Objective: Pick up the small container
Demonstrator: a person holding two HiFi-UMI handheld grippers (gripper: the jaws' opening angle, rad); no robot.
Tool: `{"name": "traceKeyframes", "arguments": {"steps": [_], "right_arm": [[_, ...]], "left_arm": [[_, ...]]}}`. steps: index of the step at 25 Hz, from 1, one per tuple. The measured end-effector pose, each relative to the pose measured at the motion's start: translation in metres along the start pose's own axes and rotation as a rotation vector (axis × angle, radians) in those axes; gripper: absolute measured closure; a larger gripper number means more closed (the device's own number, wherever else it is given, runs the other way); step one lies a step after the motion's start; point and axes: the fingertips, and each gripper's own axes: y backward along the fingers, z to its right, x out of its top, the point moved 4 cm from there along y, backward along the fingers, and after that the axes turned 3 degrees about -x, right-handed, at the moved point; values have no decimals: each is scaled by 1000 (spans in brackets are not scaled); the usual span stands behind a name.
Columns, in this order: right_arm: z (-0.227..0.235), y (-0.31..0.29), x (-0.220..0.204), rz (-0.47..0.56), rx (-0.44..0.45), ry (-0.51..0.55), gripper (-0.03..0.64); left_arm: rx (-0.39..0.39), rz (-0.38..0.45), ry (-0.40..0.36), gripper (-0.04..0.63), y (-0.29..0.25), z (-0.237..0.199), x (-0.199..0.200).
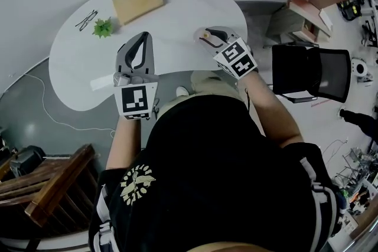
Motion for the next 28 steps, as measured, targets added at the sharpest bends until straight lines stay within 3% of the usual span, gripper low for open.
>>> {"name": "traceKeyframes", "arguments": {"steps": [17,28], "right_arm": [[-4,91,98,85,-38,56,462],[-15,78,95,82,-1,46,462]], "left_arm": [[-30,58,-16,574,21,4,26],[-32,47,-22,574,18,-4,21]]}}
